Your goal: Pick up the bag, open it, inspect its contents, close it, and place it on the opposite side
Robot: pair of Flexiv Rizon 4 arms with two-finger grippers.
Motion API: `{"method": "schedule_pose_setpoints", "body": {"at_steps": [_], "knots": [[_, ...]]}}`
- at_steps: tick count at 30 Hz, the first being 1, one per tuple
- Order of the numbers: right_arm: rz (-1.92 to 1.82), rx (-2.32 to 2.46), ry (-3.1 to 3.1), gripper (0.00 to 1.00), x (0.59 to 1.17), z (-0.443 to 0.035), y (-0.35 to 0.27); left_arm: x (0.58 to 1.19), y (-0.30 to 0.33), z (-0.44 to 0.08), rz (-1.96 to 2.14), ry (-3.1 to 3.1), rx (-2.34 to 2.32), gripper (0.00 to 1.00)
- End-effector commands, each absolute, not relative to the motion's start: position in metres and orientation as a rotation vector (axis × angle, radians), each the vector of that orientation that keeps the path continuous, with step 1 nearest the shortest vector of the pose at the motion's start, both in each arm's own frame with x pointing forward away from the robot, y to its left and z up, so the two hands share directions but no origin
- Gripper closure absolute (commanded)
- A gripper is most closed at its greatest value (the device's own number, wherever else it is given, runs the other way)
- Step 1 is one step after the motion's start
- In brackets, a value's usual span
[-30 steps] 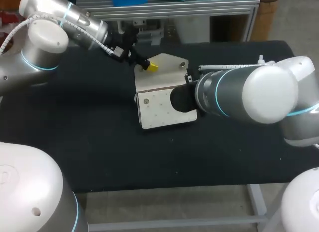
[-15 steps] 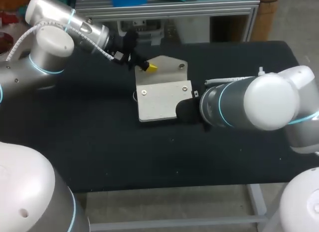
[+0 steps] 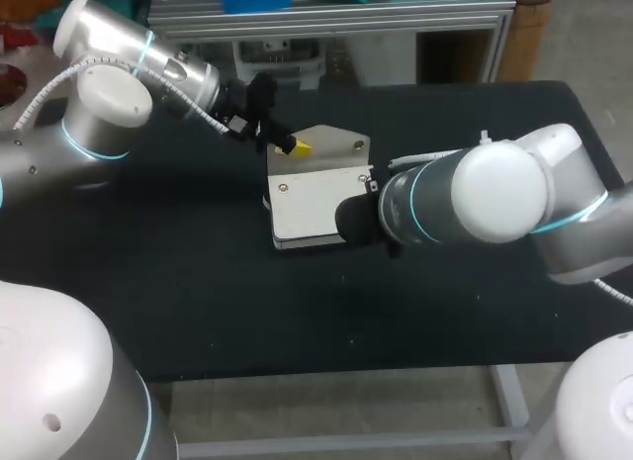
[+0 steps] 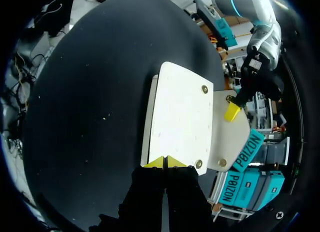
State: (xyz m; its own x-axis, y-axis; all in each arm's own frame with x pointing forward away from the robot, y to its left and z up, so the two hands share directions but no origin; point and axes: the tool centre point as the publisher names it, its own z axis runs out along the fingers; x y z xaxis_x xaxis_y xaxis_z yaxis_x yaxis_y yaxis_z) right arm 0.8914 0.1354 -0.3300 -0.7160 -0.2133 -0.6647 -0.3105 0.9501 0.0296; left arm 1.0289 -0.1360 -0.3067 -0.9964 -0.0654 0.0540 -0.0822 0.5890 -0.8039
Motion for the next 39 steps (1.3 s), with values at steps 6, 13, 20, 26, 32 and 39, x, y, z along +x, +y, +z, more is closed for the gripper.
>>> {"method": "schedule_pose_setpoints", "body": {"at_steps": [6,13,20,26,32,39], "knots": [[0.139,-0.301,2.386,0.77,0.882,-0.345,0.135,1.037,-0.136,-0.313,1.373,-2.78,0.18,1.0],[0.135,-0.266,2.389,0.65,0.88,-0.349,0.127,1.039,-0.132,-0.318,1.377,-2.743,0.212,1.0],[0.2,-0.291,2.374,0.63,0.89,-0.361,0.135,1.039,-0.133,-0.323,1.359,-2.725,0.22,1.0],[0.232,-0.3,2.387,0.6,0.898,-0.376,0.136,1.039,-0.134,-0.322,1.349,-2.717,0.195,1.0],[0.247,-0.301,2.408,0.59,0.902,-0.388,0.136,1.04,-0.135,-0.323,1.338,-2.716,0.187,1.0],[0.238,-0.263,2.397,0.56,0.909,-0.388,0.131,1.041,-0.138,-0.328,1.318,-2.7,0.168,1.0]]}}
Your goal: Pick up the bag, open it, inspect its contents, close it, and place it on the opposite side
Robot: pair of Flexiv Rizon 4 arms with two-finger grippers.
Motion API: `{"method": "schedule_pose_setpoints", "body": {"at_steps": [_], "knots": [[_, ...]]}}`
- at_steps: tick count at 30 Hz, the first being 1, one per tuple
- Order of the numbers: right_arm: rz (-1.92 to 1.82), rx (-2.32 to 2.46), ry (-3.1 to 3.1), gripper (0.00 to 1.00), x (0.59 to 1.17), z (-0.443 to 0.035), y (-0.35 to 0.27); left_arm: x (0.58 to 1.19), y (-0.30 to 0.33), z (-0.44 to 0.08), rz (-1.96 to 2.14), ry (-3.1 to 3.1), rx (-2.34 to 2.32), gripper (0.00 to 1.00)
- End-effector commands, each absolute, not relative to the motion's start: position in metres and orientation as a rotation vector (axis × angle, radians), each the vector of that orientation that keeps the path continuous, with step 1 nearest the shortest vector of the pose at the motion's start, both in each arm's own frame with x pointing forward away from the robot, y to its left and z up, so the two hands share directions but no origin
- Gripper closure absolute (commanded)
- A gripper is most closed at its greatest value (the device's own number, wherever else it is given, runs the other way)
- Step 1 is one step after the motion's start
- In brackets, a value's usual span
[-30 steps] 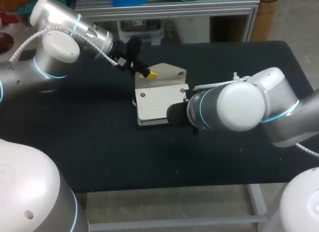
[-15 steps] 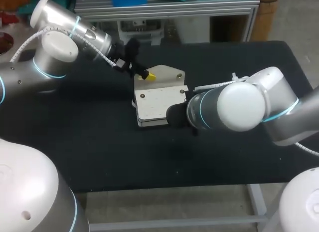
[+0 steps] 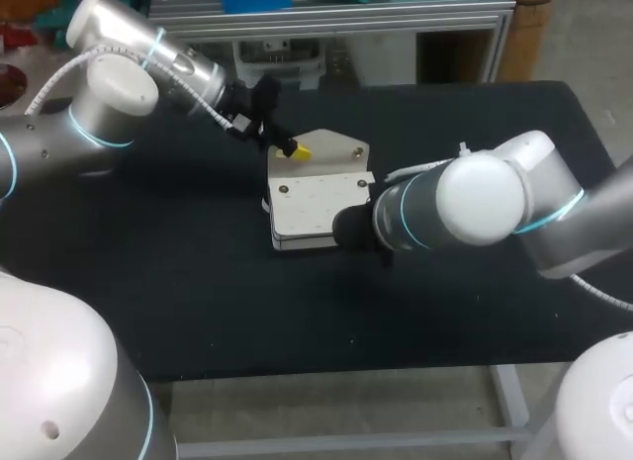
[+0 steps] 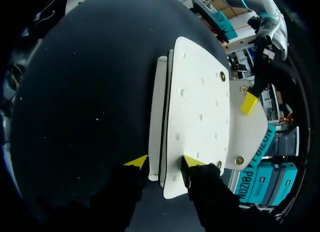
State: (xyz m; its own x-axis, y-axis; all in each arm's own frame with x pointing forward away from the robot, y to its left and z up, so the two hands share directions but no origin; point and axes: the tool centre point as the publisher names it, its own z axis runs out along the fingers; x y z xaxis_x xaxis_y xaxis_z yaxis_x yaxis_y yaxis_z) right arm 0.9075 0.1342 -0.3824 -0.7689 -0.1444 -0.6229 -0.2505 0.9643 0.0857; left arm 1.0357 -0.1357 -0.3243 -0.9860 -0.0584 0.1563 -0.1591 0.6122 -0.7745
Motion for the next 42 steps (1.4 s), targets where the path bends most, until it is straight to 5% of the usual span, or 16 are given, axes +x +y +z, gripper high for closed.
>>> {"method": "schedule_pose_setpoints", "body": {"at_steps": [1,19,21,23,24,42], "knots": [[0.237,-0.257,2.391,0.56,0.91,-0.388,0.13,1.042,-0.138,-0.329,1.317,-2.698,0.167,1.0],[0.221,-0.214,2.328,0.63,0.924,-0.379,0.132,1.042,-0.14,-0.336,1.277,-2.685,0.153,1.0],[0.221,-0.209,2.325,0.67,0.925,-0.379,0.133,1.042,-0.14,-0.336,1.275,-2.683,0.152,1.0],[0.22,-0.204,2.321,0.94,0.926,-0.378,0.134,1.042,-0.14,-0.337,1.274,-2.681,0.153,1.0],[0.219,-0.203,2.32,1.0,0.926,-0.378,0.134,1.042,-0.139,-0.337,1.275,-2.681,0.154,1.0],[0.169,-0.225,2.304,1.0,0.922,-0.385,0.138,1.025,-0.131,-0.338,1.475,-2.684,-0.066,1.0]]}}
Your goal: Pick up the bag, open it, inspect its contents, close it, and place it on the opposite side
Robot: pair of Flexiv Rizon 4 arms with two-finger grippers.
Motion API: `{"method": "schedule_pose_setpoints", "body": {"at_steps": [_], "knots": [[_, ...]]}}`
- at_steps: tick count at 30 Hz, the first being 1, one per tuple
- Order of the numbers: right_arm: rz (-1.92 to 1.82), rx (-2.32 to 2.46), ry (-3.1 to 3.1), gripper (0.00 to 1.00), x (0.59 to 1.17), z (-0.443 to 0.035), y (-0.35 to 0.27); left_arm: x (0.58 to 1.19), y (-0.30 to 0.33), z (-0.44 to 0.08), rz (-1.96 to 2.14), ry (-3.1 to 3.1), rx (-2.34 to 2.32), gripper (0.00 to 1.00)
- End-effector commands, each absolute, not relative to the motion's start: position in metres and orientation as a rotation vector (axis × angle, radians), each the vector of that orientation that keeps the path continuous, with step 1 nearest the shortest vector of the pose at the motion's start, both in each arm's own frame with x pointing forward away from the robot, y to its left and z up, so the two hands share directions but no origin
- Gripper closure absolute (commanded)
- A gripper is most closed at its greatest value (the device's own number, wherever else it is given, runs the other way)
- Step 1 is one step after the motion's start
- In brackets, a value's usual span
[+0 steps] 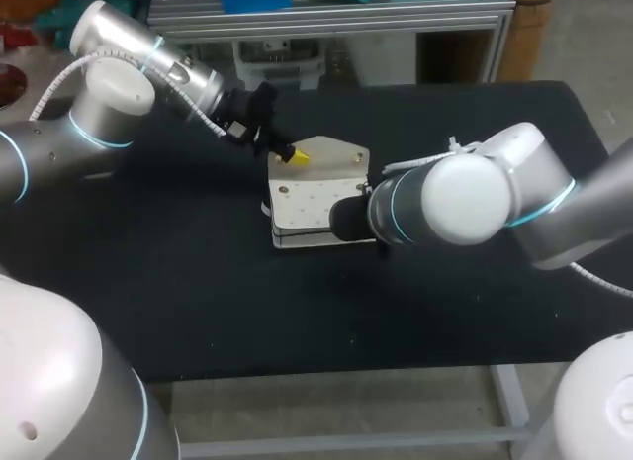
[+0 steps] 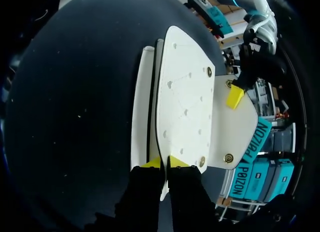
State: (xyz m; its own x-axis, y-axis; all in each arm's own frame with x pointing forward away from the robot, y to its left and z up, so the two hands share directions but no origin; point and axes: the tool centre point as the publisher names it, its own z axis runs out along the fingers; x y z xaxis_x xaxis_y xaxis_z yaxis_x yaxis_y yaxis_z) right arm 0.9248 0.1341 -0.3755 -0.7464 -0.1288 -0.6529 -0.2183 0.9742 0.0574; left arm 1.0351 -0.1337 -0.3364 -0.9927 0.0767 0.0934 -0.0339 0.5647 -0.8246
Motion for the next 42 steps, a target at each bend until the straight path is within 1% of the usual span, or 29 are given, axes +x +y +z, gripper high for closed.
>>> {"method": "schedule_pose_setpoints", "body": {"at_steps": [1,12,19,21,22,25,27,30,31,32,37,42], "knots": [[0.169,-0.225,2.304,1.0,0.922,-0.385,0.138,1.024,-0.131,-0.337,1.487,-2.694,-0.087,1.0],[0.169,-0.225,2.304,1.0,0.922,-0.385,0.138,1.01,-0.134,-0.346,1.575,-2.82,-0.249,1.0],[0.169,-0.225,2.304,1.0,0.922,-0.385,0.138,0.994,-0.136,-0.334,1.496,-2.947,-0.348,1.0],[0.169,-0.225,2.304,1.0,0.922,-0.385,0.138,0.992,-0.136,-0.328,1.47,-2.973,-0.368,0.62],[0.169,-0.225,2.304,1.0,0.922,-0.385,0.138,0.991,-0.136,-0.325,1.453,-2.996,-0.366,0.62],[0.169,-0.225,2.304,1.0,0.922,-0.385,0.138,0.99,-0.136,-0.315,1.405,-3.025,-0.373,0.64],[0.169,-0.225,2.304,1.0,0.922,-0.385,0.138,0.99,-0.136,-0.313,1.359,-3.05,-0.382,0.75],[0.169,-0.225,2.304,1.0,0.922,-0.385,0.138,0.992,-0.136,-0.313,1.312,-3.075,-0.376,0.76],[0.169,-0.225,2.304,1.0,0.922,-0.385,0.138,0.992,-0.136,-0.313,1.302,-3.085,-0.375,0.78],[0.169,-0.225,2.304,1.0,0.922,-0.385,0.138,0.994,-0.137,-0.315,1.29,-3.098,-0.366,1.0],[0.169,-0.225,2.304,1.0,0.922,-0.385,0.138,0.992,-0.137,-0.32,1.235,-3.142,-0.382,1.0],[0.169,-0.225,2.304,1.0,0.922,-0.385,0.138,0.972,-0.133,-0.325,1.205,-3.144,-0.5,1.0]]}}
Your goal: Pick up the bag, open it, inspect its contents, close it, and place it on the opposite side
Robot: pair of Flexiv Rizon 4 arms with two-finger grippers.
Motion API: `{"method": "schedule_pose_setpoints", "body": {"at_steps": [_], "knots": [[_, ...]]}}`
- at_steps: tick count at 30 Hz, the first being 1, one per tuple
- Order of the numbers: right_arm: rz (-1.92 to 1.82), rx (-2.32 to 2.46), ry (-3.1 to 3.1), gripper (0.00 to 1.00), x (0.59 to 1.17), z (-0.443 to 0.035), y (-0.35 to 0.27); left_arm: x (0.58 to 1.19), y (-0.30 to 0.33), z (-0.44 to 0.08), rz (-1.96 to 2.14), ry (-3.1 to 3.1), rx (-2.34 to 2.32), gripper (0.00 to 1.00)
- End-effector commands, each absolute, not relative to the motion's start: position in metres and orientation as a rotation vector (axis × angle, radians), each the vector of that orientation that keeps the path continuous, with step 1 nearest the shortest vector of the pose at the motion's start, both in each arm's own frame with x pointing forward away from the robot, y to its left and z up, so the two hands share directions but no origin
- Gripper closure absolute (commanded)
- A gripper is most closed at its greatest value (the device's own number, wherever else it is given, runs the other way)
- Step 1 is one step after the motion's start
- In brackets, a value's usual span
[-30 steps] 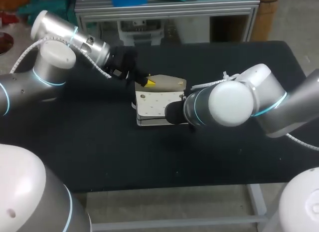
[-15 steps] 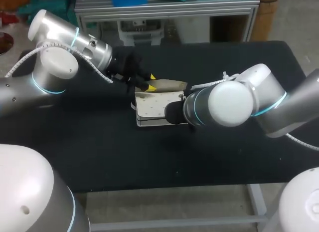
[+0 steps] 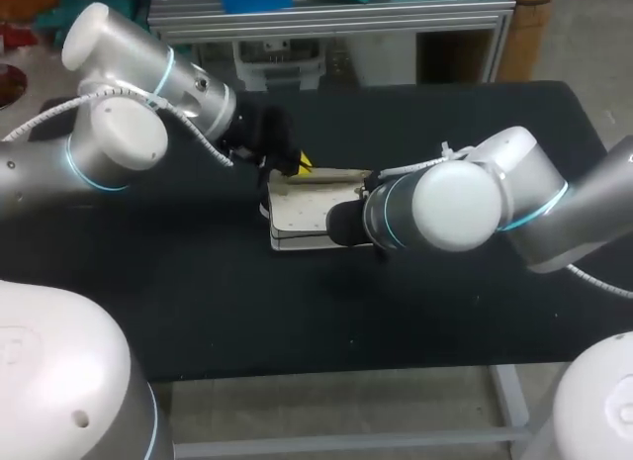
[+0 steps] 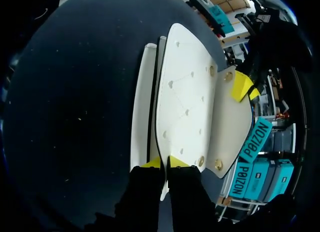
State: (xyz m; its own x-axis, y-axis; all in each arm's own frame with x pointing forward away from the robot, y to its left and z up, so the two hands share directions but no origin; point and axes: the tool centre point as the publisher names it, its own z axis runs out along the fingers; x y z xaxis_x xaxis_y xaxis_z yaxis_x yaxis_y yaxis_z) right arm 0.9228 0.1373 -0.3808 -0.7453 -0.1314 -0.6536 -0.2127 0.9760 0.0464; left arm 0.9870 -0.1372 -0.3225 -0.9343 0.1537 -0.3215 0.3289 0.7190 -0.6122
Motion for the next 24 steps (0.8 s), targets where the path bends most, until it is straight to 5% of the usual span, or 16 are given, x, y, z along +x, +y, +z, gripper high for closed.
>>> {"method": "schedule_pose_setpoints", "body": {"at_steps": [1,24], "knots": [[0.169,-0.225,2.304,1.0,0.922,-0.385,0.138,0.968,-0.132,-0.327,-1.017,2.657,0.45,1.0],[0.169,-0.225,2.304,1.0,0.922,-0.385,0.138,0.938,-0.134,-0.365,-0.996,2.654,0.437,1.0]]}}
